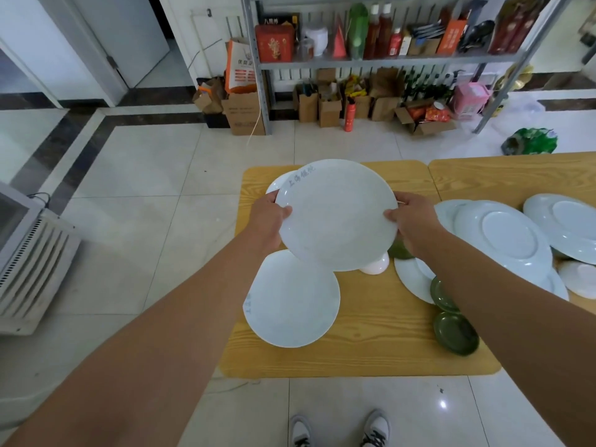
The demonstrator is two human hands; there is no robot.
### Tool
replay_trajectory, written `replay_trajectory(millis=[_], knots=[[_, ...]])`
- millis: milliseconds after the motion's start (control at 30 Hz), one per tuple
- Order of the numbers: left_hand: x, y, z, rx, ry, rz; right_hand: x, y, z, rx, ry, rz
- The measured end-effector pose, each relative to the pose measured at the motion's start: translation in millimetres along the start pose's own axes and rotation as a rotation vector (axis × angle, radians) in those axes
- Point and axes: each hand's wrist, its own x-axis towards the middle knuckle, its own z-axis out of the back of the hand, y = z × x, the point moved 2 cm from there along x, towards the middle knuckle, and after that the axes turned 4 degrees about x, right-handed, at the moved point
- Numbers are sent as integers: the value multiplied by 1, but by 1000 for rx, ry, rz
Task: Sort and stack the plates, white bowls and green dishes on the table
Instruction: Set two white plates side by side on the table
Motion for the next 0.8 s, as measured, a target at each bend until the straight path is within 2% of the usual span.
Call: replay_trajectory(millis=[100,333,467,667,800], knots=[[-2,8,25,67,-46,24,-9,-11,-15,-118,78,-54],[-20,50,73,313,-109,172,-20,-67,-50,-100,106,-160],[-25,81,96,352,-135,275,-29,-105,-65,-75,154,-236],[-23,115,114,386,-203,326,-34,-132,-75,-226,172,-185],[-22,133,122,463,-263,285,-29,-144,-77,-353,166,-130]])
